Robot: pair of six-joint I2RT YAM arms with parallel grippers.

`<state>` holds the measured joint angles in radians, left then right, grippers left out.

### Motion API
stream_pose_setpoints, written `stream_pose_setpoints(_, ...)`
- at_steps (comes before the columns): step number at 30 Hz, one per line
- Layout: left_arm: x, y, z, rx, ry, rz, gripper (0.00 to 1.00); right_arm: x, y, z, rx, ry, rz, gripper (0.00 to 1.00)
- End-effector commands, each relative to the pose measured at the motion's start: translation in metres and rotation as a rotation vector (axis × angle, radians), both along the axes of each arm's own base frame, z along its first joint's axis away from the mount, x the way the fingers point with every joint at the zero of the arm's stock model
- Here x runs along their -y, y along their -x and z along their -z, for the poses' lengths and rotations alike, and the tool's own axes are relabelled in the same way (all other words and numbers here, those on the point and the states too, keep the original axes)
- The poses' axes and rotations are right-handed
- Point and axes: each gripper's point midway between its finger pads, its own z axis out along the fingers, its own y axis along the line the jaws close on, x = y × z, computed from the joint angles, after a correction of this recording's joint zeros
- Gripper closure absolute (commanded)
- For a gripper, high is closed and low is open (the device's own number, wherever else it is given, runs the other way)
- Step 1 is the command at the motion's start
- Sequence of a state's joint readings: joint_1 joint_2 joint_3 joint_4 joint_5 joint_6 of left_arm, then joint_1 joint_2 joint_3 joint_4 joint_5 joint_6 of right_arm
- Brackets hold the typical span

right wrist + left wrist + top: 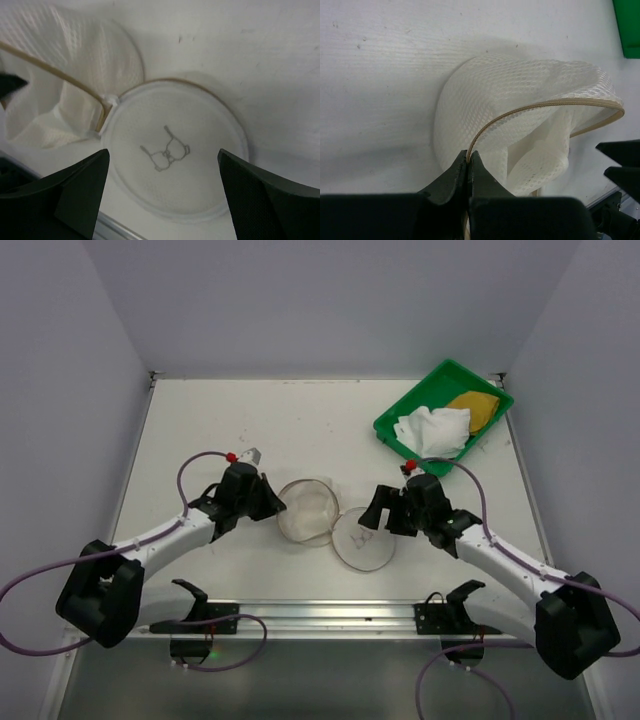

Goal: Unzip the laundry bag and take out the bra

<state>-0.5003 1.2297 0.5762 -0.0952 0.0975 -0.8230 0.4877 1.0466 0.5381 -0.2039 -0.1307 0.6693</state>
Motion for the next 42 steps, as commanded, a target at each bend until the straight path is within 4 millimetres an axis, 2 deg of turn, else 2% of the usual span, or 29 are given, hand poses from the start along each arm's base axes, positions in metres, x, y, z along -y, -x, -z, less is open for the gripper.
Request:
stream_pose_setpoints(1,0.001,-0.025,-0.016,0.069,0.037,-0.072,1.00,-0.033,0.027,0.004,-0.117,-0.153,-0.095,0.10)
stream_pose_setpoints(4,-0.007,-0.023,-0.010,0.057,0.014,-0.097,1.00,-0.044,0.033,0.015,-0.174,-0.212,-0.117,0.10)
stream_pose_setpoints(6,-0.016,-0.017,-0.005,0.049,-0.002,-0.121,1.00,-0.051,0.021,0.010,-0.163,-0.233,-0.106,0.10)
stream_pose_setpoints(7,-0.019,-0.013,-0.003,0.040,0.001,-0.134,0.99,-0.051,0.018,0.020,-0.193,-0.206,-0.098,0.10)
stream_pose_setpoints(8,-0.024,-0.005,0.006,0.020,-0.006,-0.141,0.97,-0.054,0.011,0.021,-0.189,-0.203,-0.090,0.10)
stream_pose_setpoints(9,-0.027,-0.003,0.001,0.035,0.008,-0.150,0.92,-0.059,-0.002,0.015,-0.160,-0.210,-0.088,0.10)
stream_pose_setpoints(10,-0.030,0.002,0.004,0.023,0.010,-0.160,0.89,-0.059,-0.007,0.028,-0.182,-0.185,-0.070,0.10)
stream_pose_setpoints(11,-0.032,0.005,0.005,0.018,0.012,-0.166,0.87,-0.060,-0.015,0.031,-0.181,-0.174,-0.057,0.10)
stream_pose_setpoints(12,-0.035,0.010,0.005,0.023,0.013,-0.167,0.85,-0.063,-0.029,0.025,-0.167,-0.182,-0.056,0.10)
stream_pose_setpoints(14,-0.040,0.021,0.013,-0.003,0.003,-0.168,0.83,-0.065,-0.039,0.037,-0.203,-0.154,-0.056,0.10)
stream_pose_setpoints(15,-0.040,0.024,0.009,0.009,0.016,-0.164,0.82,-0.069,-0.054,0.028,-0.175,-0.161,-0.054,0.10)
stream_pose_setpoints(17,-0.038,0.034,0.014,-0.009,0.038,-0.149,0.81,-0.066,-0.068,0.036,-0.171,-0.104,-0.047,0.10)
stream_pose_setpoints(19,-0.034,0.038,0.011,-0.007,0.075,-0.133,0.78,-0.072,-0.096,0.017,-0.106,-0.060,-0.062,0.10)
stream_pose_setpoints(20,-0.033,0.039,0.011,-0.010,0.080,-0.126,0.78,-0.068,-0.096,0.022,-0.107,-0.033,-0.060,0.10)
stream_pose_setpoints(21,-0.031,0.039,0.010,-0.009,0.090,-0.125,0.76,-0.069,-0.108,0.010,-0.068,-0.026,-0.055,0.11)
stream_pose_setpoints(23,-0.028,0.037,0.005,-0.002,0.107,-0.115,0.74,-0.056,-0.115,0.006,-0.030,0.056,-0.028,0.11)
stream_pose_setpoints(24,-0.027,0.036,0.004,-0.002,0.109,-0.118,0.72,-0.049,-0.117,-0.007,0.005,0.076,-0.007,0.11)
stream_pose_setpoints(26,-0.026,0.031,0.004,-0.005,0.108,-0.124,0.71,-0.025,-0.114,-0.007,0.024,0.164,0.071,0.11)
stream_pose_setpoints(27,-0.024,0.030,0.004,-0.004,0.113,-0.120,0.71,-0.014,-0.104,-0.007,0.026,0.183,0.096,0.11)
stream_pose_setpoints(29,-0.019,0.025,0.000,0.005,0.129,-0.112,0.71,0.006,-0.088,0.003,-0.016,0.245,0.142,0.12)
stream_pose_setpoints(30,-0.018,0.024,0.003,-0.008,0.126,-0.109,0.72,0.015,-0.074,0.017,-0.056,0.273,0.147,0.13)
stream_pose_setpoints(32,-0.014,0.021,0.002,-0.006,0.129,-0.103,0.72,0.025,-0.059,0.023,-0.086,0.284,0.170,0.15)
stream_pose_setpoints(33,-0.014,0.020,0.001,-0.005,0.128,-0.102,0.73,0.032,-0.044,0.037,-0.124,0.300,0.172,0.16)
stream_pose_setpoints(37,-0.014,0.017,-0.003,0.010,0.127,-0.102,0.75,0.032,-0.023,0.048,-0.180,0.259,0.158,0.21)
stream_pose_setpoints(38,-0.014,0.015,-0.005,0.016,0.126,-0.107,0.75,0.033,-0.019,0.052,-0.196,0.262,0.156,0.26)
stream_pose_setpoints(41,-0.015,0.014,-0.007,0.019,0.119,-0.108,0.75,0.034,-0.015,0.063,-0.234,0.268,0.155,0.33)
stream_pose_setpoints(42,-0.015,0.013,-0.007,0.020,0.118,-0.109,0.75,0.034,-0.015,0.065,-0.241,0.270,0.155,0.39)
